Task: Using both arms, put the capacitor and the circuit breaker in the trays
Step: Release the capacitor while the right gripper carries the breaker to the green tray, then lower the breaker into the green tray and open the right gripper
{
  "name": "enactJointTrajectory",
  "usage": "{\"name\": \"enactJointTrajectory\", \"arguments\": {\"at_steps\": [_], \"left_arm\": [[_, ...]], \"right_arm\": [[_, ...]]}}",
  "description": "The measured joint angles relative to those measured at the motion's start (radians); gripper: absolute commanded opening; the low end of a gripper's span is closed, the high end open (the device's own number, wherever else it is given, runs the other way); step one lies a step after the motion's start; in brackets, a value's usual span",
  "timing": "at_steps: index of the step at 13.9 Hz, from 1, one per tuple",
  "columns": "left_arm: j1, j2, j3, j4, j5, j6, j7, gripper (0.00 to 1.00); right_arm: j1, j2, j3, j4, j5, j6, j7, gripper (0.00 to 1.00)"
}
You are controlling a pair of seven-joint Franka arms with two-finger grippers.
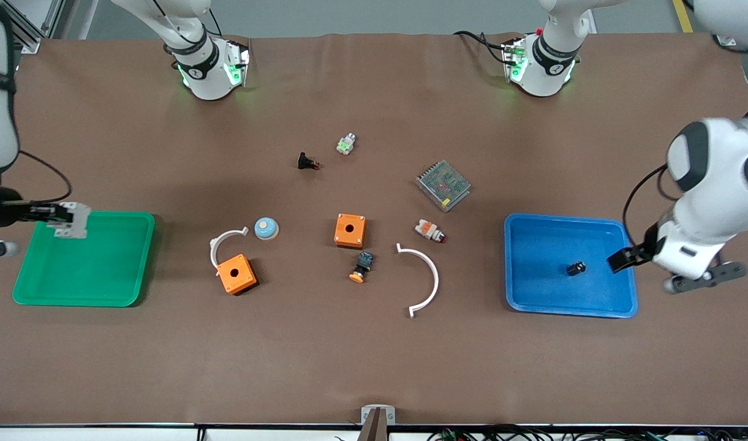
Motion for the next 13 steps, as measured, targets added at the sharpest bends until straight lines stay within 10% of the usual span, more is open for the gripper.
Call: {"name": "enactJointTrajectory", "arguments": {"at_steps": [7,11,12,13], "left_arm": [[-0.004,-0.175,-0.093,0.211,-0.01,-0.462,0.061,1.0],[-0.057,-0.221,-0.013,0.228,-0.104,-0.519,0.075,1.0],[-0.098,-0.231,0.034,0.228,-0.116,-0.541,0.089,1.0],[-0.126,-0.24,0.065,0.228,-0.127,-0.553,0.106,1.0]], "right_arm": [[-0.161,0.277,0.003,0.012,-0.008,0.327,-0.103,0.1],[-0.16,0.335,0.013,0.066,-0.008,0.357,-0.107,0.11],[-0.16,0.337,0.014,0.07,-0.008,0.366,-0.107,0.22],[-0.16,0.338,0.014,0.071,-0.008,0.37,-0.107,0.67]]}}
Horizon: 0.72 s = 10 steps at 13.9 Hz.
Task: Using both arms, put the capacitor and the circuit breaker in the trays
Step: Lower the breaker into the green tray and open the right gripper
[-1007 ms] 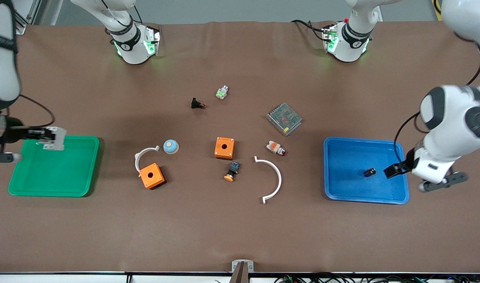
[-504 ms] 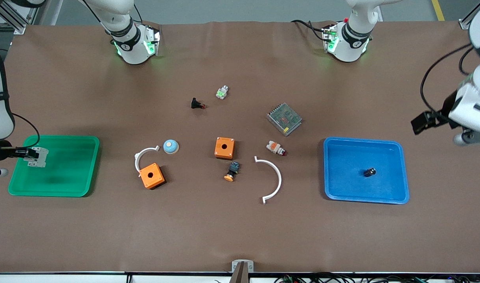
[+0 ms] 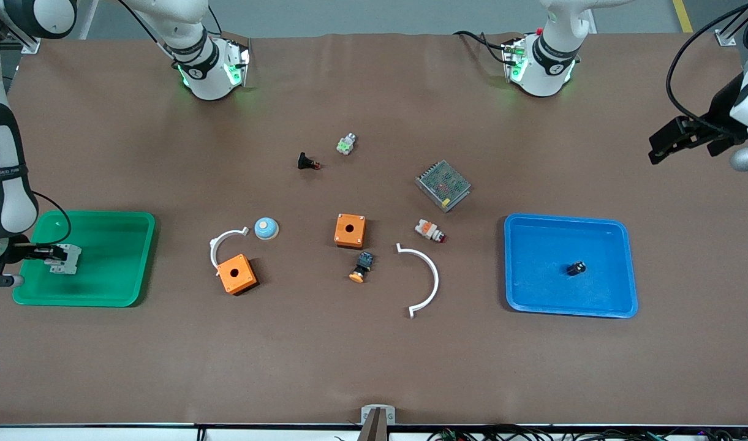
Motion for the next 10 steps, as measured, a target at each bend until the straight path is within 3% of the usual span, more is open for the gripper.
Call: {"name": "enactJointTrajectory", "arguments": {"at_steps": [1,5,10], "left_arm": [[-0.017,-0.008,0.02,0.0,-0.005,-0.006,0.012,1.0],[-0.083,-0.027,0.099,-0.009,-0.012,-0.013,0.02,1.0],[-0.08,-0.027,0.109,-0.012,-0.032,-0.012,0.048,1.0]], "right_arm": [[0.0,0.001,0.0,0.0,0.0,0.002,0.0,1.0],[0.001,-0.002,0.003,0.015,0.0,-0.014,0.0,1.0],[0.055,-0.139,0.019,0.049,0.0,-0.307,0.112,1.0]]}}
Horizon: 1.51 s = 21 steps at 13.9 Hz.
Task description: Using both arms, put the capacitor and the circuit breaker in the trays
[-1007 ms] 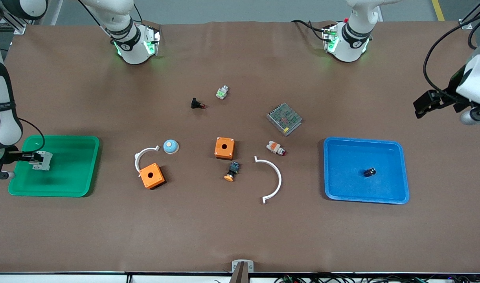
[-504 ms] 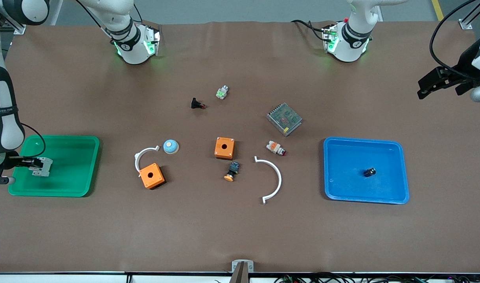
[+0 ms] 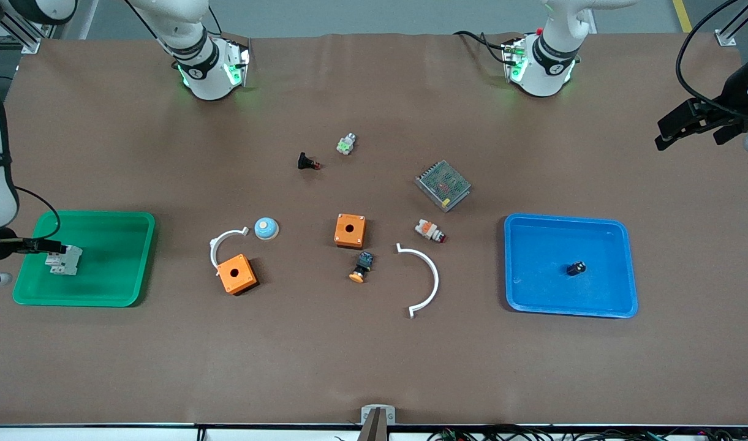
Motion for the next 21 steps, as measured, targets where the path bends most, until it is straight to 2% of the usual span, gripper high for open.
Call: {"name": "enactJointTrajectory", "arguments": {"at_steps": [3,6,9,17,21], "left_arm": [[0.002,0.0,0.008,-0.001,0.0,0.0,0.03,1.0],[0.003,0.003,0.013,-0.003,-0.015,0.001,0.033,1.0],[0.011,0.004,0.016,-0.005,-0.02,0.001,0.033,1.0],[0.014,0.003,0.012,-0.011,-0.023,0.002,0.034,1.0],[0.013,-0.024,-0.023,-0.058,-0.023,0.03,0.035,1.0]], "right_arm": [[0.115,-0.151,0.006,-0.009,0.0,-0.178,0.192,1.0],[0.228,-0.309,0.009,-0.115,0.004,-0.205,0.298,1.0],[0.268,-0.417,0.009,-0.203,0.027,-0.204,0.319,1.0],[0.343,-0.516,0.009,-0.231,0.057,-0.209,0.428,1.0],[0.343,-0.531,0.008,-0.179,0.057,-0.209,0.427,1.0]]}}
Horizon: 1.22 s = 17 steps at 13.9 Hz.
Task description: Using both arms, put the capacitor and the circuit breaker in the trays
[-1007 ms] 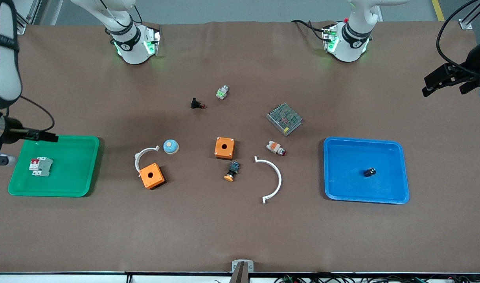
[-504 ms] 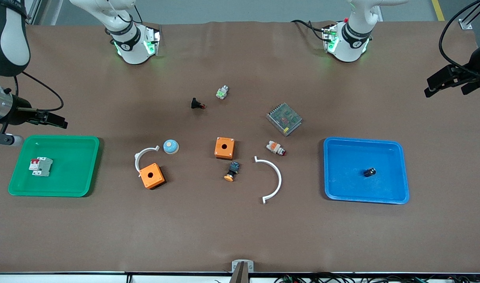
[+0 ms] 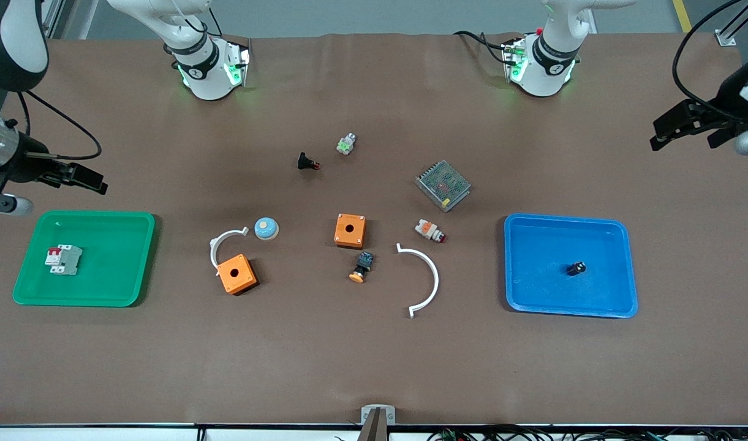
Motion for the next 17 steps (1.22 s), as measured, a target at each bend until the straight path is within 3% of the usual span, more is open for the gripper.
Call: {"name": "enactJointTrajectory", "arguments": {"at_steps": [6,17], "left_arm": [[0.003,-0.021,-0.001,-0.024,0.0,0.006,0.0,1.0],[0.001,-0.015,-0.005,-0.02,0.034,0.016,0.0,1.0]], "right_arm": [[-0.008,-0.005,-0.014,0.183,0.0,-0.002,-0.114,1.0],[-0.011,-0.004,-0.017,0.23,0.0,-0.005,-0.124,1.0]]}}
